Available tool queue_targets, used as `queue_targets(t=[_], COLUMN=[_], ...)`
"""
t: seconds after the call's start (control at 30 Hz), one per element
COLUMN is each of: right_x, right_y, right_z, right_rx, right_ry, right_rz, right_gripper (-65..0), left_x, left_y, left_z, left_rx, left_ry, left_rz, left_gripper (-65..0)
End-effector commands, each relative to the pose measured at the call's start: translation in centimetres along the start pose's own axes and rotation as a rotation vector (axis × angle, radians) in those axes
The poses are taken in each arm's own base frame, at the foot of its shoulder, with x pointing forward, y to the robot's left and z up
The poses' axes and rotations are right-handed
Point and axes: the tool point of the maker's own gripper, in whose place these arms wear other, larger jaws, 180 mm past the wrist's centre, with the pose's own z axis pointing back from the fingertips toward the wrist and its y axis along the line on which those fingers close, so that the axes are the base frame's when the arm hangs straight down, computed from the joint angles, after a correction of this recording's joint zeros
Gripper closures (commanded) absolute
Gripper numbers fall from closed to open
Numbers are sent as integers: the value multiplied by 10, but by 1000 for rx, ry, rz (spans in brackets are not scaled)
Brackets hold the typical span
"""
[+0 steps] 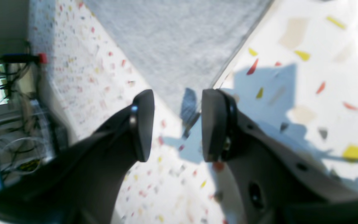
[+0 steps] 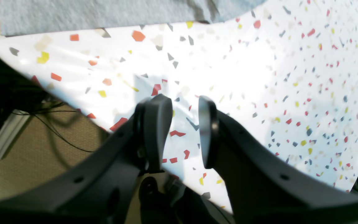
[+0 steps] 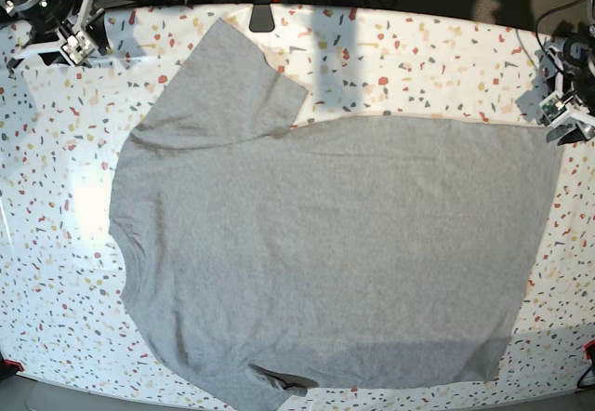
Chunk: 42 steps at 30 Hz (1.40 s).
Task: Fold the T-shirt properly
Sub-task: 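Move both grippers down to the shirt's shoulder and hem corners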
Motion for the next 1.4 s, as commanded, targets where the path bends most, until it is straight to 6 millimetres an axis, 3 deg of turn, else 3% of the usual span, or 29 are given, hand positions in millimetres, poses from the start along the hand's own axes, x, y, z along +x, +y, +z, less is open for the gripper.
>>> queue_targets(t=[0.0,0.2,0.47,0.53,0.63,0.8,0.93,1.07,1.37], right_x=[7,-1,-3,-3,-3,1,10,14,17], right_y=[-3,-3,-3,-3,-3,-7,-3,2,33], right_z=[3,3,4,4,4,4,0,-15,-77], right_rx=[-13,-54,-64,-64,-63,-80,-61,-49,17], right_ry=[-25,8,18,17,18,1,-43,-45,-31], right_rz=[5,25,28,28,29,115,212,364,536], right_gripper=[-193,-193,-193,-193,-193,-194,-314,-332,-332], left_x=[4,-7,-26,-27,-28,-28,-29,-35,-28], left_y=[11,0,-1,-4,-8,-17,-21,-20,-21], left_z=[-4,-36,-51,-50,-49,-48,-47,-47,-47], left_rx=[15,-49,-78,-84,-106,-136,-140,-138,-137], left_ry=[-18,54,105,109,108,107,113,146,114], left_rz=[-18,-96,-77,-77,-71,-62,-22,28,145], left_gripper=[-245,-245,-244,-192,0,0,0,0,0])
